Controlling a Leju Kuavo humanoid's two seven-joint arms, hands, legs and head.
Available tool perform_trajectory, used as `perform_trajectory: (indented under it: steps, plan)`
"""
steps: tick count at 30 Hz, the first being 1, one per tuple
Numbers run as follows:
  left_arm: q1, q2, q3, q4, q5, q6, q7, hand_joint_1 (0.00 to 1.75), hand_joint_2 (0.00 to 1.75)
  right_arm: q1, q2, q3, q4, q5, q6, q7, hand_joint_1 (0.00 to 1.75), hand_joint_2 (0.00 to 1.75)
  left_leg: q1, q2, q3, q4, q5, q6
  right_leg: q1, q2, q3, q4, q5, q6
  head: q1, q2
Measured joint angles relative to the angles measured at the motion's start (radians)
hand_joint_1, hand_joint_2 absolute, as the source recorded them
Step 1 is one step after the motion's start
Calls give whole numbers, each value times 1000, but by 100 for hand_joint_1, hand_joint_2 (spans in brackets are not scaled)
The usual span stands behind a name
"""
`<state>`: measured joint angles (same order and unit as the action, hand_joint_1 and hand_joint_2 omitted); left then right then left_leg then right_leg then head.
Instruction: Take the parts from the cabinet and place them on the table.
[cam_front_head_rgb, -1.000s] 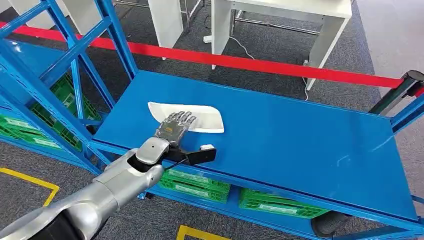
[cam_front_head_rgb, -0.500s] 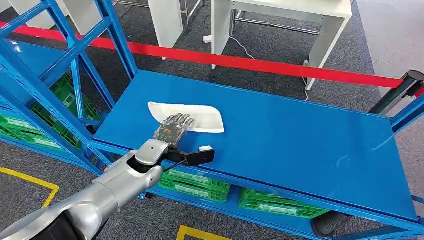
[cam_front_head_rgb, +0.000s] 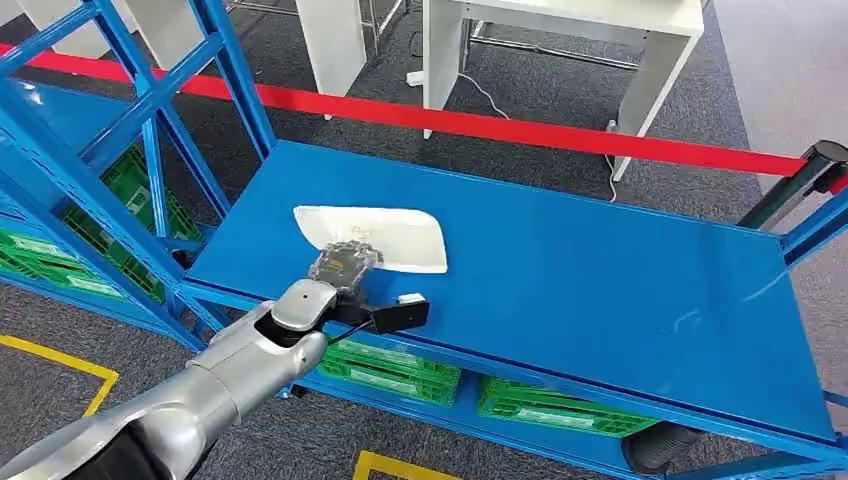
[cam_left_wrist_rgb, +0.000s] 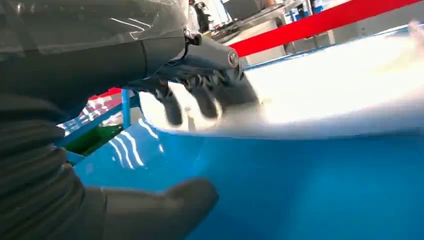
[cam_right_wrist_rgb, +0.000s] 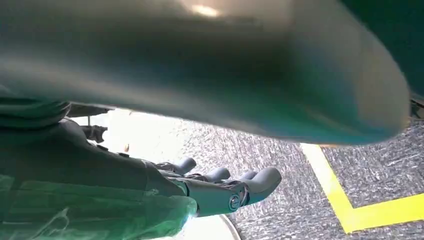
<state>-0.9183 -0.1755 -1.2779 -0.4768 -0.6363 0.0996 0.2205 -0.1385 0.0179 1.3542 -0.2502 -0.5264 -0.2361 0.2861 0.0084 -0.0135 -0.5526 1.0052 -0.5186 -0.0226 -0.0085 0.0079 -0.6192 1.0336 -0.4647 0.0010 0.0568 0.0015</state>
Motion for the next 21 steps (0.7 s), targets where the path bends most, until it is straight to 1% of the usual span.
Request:
perform_trajectory:
  steps: [1, 2, 5, 6, 7, 8, 9, 11, 13, 17, 18, 19, 20, 21]
  plan:
    - [0, 0, 0, 1, 0, -1, 0, 127, 175, 0, 0, 0, 0, 0, 0, 0, 0, 0, 0, 0, 0, 0, 0, 0, 0, 0, 0, 0, 0, 0, 0, 0]
    - [0, 0, 0, 2, 0, -2, 0, 127, 175, 0, 0, 0, 0, 0, 0, 0, 0, 0, 0, 0, 0, 0, 0, 0, 0, 0, 0, 0, 0, 0, 0, 0]
    - [1, 0, 0, 5, 0, -2, 0, 113, 175, 0, 0, 0, 0, 0, 1, 0, 0, 0, 0, 0, 0, 0, 0, 0, 0, 0, 0, 0, 0, 0, 0, 0]
    - [1, 0, 0, 5, 0, -2, 0, 96, 175, 0, 0, 0, 0, 0, 1, 0, 0, 0, 0, 0, 0, 0, 0, 0, 0, 0, 0, 0, 0, 0, 0, 0]
    - [1, -1, 0, 6, 0, -2, 0, 89, 175, 1, 0, 0, 0, 0, 1, 0, 0, 0, 0, 0, 0, 0, 0, 0, 0, 0, 0, 0, 0, 0, 0, 0]
    - [1, -1, 0, 6, 0, -2, 0, 87, 175, 1, 0, 0, 0, 0, 1, 0, 0, 0, 0, 0, 0, 0, 0, 0, 0, 0, 0, 0, 0, 0, 0, 0]
    - [2, -1, 0, 6, 0, -3, 0, 75, 175, 1, 0, 0, 0, 0, 1, 0, 0, 0, 0, 0, 0, 0, 0, 0, 0, 0, 0, 0, 0, 0, 0, 0]
    - [2, -2, 0, 8, 0, -4, 0, 73, 175, 1, 0, 0, 0, 0, 2, -2, 0, 0, 0, 0, 0, 0, 0, 0, 0, 0, 0, 0, 0, 0, 0, 0]
    - [3, -3, 0, 9, 4, -5, -3, 66, 175, 1, 0, 0, 0, 0, 5, -7, 0, 0, 0, 0, 0, 0, 0, 0, 0, 0, 0, 0, 0, 0, 0, 0]
    - [3, -3, 0, 10, 7, -5, -5, 72, 175, 1, 1, 0, 0, 0, 6, -10, 0, 0, 0, 0, 0, 0, 0, 0, 0, 0, 0, 0, 0, 0, 0, 0]
    - [3, -4, 0, 10, 8, -4, -5, 91, 175, 1, 1, 0, 0, 0, 6, -10, 0, 0, 0, 0, 0, 0, 0, 0, 0, 0, 0, 0, 0, 0, 0, 0]
    - [3, -5, 0, 11, 8, -4, -6, 119, 175, 2, 1, 0, 0, 0, 6, -11, 0, 0, 0, 0, 0, 0, 0, 0, 0, 0, 0, 0, 0, 0, 0, 0]
    - [3, -5, 0, 11, 8, -4, -6, 119, 175, 2, 1, 0, 0, 0, 8, -11, 0, 0, 0, 0, 0, 0, 0, 0, 0, 0, 0, 0, 0, 0, 0, 0]
    - [3, -5, 0, 11, 8, -2, -6, 122, 175, 2, 1, 0, 0, 0, 9, -11, 0, 0, 0, 0, 0, 0, 0, 0, 0, 0, 0, 0, 0, 0, 0, 0]
